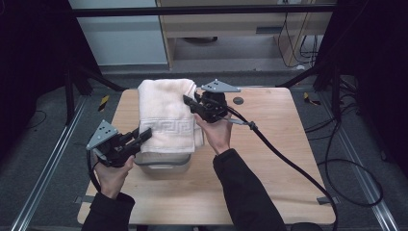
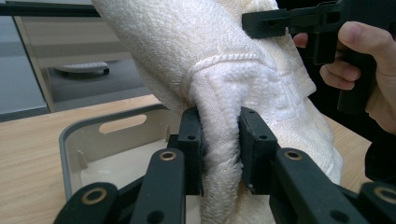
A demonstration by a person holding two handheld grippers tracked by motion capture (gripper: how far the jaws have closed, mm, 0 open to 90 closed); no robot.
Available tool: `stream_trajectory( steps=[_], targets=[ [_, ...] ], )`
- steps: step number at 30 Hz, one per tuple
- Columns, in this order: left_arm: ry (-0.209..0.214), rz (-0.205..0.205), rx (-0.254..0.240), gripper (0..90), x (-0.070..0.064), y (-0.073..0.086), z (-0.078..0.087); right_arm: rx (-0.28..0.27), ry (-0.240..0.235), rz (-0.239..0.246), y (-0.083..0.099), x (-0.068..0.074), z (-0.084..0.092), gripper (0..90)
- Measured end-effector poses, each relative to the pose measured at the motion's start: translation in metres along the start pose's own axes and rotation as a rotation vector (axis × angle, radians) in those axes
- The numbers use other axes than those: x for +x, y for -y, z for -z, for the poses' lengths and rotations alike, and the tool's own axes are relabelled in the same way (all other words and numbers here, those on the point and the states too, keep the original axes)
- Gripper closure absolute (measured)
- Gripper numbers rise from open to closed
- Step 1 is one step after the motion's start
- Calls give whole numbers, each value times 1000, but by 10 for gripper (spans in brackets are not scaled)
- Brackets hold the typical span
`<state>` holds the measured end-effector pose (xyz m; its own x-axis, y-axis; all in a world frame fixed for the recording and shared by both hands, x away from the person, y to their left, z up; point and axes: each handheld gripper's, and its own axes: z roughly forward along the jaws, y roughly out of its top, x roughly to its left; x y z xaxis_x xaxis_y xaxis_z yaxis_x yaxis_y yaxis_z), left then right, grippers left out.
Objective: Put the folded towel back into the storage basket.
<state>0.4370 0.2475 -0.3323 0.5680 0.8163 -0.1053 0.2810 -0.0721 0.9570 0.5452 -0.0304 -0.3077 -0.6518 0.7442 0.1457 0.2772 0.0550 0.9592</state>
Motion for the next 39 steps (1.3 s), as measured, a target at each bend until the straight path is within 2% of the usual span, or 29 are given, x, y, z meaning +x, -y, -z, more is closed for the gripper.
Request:
stream_trajectory(
  steps=[15, 25, 39],
  targets=[
    [-20, 35, 68, 721, 27, 18, -13, 44, 3, -32, 23, -4, -34, 705],
    [-42, 44, 113, 721, 37, 29, -21, 77, 14, -53, 41, -7, -55, 706],
    [-71, 61, 182, 721, 51, 45, -32, 120, 34, -67, 62, -7, -76, 705]
  ],
)
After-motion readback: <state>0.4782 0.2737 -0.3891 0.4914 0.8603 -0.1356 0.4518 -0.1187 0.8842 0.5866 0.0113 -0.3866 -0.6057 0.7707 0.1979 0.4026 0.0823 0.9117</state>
